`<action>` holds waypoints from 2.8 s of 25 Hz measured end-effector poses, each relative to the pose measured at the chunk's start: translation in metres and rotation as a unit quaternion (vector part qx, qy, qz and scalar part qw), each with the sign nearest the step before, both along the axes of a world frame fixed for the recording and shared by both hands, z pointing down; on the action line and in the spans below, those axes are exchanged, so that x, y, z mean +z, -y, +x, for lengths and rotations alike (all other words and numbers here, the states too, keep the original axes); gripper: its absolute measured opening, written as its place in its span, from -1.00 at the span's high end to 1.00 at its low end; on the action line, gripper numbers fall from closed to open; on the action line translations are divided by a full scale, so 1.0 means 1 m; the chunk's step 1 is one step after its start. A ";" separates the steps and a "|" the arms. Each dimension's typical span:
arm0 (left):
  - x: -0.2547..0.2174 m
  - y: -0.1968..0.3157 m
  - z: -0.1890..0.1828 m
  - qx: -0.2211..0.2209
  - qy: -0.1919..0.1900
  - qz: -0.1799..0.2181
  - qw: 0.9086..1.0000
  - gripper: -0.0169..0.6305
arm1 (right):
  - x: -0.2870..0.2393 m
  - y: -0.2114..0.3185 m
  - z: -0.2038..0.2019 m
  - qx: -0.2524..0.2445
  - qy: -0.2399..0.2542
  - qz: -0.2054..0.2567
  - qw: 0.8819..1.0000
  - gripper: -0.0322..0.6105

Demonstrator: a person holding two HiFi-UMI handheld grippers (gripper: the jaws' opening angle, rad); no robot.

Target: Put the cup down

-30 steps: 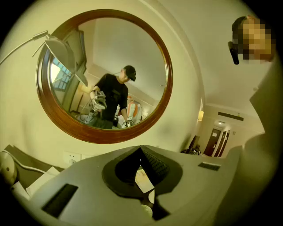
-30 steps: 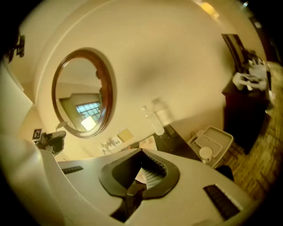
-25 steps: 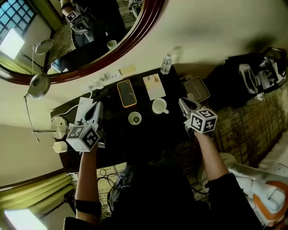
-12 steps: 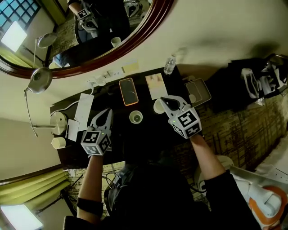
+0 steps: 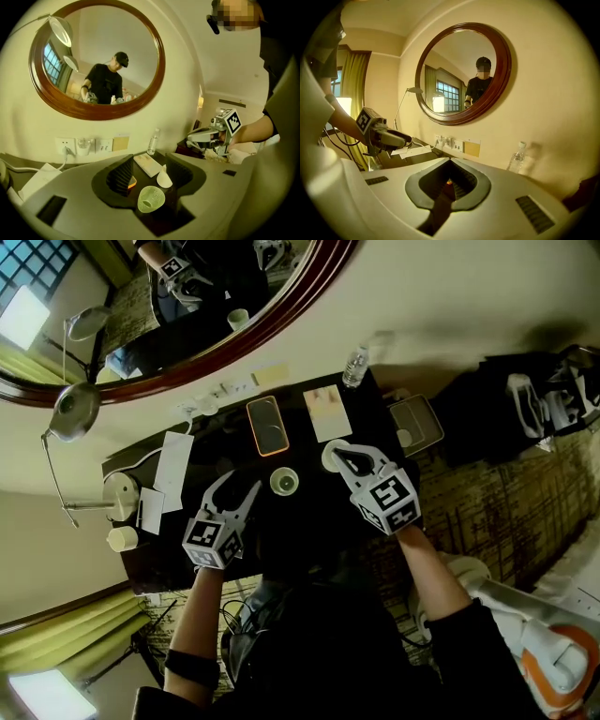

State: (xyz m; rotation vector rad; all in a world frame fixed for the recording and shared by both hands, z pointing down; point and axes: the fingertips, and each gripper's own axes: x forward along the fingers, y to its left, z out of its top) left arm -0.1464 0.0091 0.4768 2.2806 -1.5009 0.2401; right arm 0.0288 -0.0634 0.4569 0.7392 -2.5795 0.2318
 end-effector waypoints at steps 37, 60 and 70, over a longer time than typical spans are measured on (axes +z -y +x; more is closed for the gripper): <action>0.178 0.025 0.090 0.131 0.080 -0.057 0.986 -0.27 | 0.115 -0.053 0.073 0.097 -0.037 -0.111 0.988 0.86; 0.108 0.170 0.037 0.108 0.127 0.007 0.986 -0.27 | 0.106 -0.053 -0.082 -0.118 0.007 -0.093 0.989 0.86; 0.157 0.228 -0.001 0.079 0.139 0.007 0.987 -0.27 | 0.129 -0.091 -0.133 -0.223 0.003 -0.102 0.970 0.86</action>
